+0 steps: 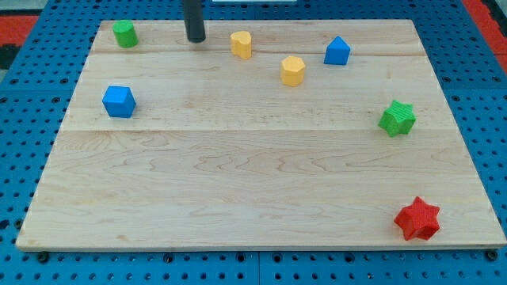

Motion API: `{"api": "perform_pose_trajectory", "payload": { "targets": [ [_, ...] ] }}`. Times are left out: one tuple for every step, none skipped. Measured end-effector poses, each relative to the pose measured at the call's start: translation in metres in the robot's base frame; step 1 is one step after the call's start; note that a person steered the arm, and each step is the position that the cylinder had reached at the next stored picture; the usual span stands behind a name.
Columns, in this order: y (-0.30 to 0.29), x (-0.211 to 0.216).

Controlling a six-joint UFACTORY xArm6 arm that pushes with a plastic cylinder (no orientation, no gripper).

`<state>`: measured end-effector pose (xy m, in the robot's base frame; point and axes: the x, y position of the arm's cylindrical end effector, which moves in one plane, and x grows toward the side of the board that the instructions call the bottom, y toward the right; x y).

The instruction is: Push the yellow heart diagonal to the yellow hexagon

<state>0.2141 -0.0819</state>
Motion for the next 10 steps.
{"api": "perform_pose_trajectory", "payload": {
  "targets": [
    [0.086, 0.017],
    [0.101, 0.081],
    [0.102, 0.076],
    [0.096, 0.038],
    [0.056, 0.027],
    [0.044, 0.091],
    [0.045, 0.120],
    [0.006, 0.042],
    [-0.048, -0.015],
    [-0.058, -0.023]
  ]
}}
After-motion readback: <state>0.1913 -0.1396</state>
